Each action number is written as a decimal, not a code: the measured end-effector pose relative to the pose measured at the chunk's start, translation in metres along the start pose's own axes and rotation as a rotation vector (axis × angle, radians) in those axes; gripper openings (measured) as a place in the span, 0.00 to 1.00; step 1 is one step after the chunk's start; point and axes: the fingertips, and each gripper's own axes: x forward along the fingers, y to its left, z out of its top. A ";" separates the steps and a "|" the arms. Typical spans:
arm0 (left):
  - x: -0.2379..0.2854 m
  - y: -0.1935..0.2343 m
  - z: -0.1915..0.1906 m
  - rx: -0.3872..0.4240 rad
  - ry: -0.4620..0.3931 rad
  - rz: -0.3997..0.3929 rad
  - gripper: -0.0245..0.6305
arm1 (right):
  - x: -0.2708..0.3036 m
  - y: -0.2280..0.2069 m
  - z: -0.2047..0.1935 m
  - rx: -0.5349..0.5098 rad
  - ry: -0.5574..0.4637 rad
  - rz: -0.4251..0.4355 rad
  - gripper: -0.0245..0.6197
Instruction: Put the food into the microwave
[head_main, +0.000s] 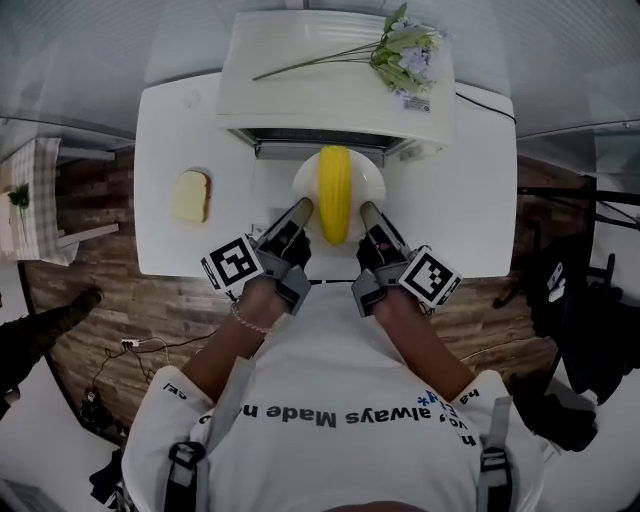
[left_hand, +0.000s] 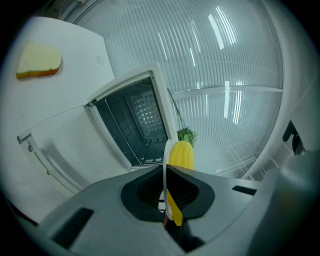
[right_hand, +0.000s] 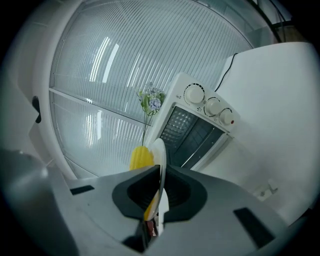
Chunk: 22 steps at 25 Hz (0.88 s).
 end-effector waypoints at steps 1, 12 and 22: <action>0.001 0.003 0.000 -0.005 0.001 0.001 0.06 | 0.002 -0.003 0.000 -0.002 0.001 -0.001 0.08; 0.032 0.055 0.014 0.000 0.015 0.024 0.06 | 0.040 -0.051 0.000 0.012 0.010 -0.036 0.08; 0.059 0.103 0.024 -0.014 0.003 0.036 0.06 | 0.073 -0.098 0.000 0.036 0.014 -0.066 0.08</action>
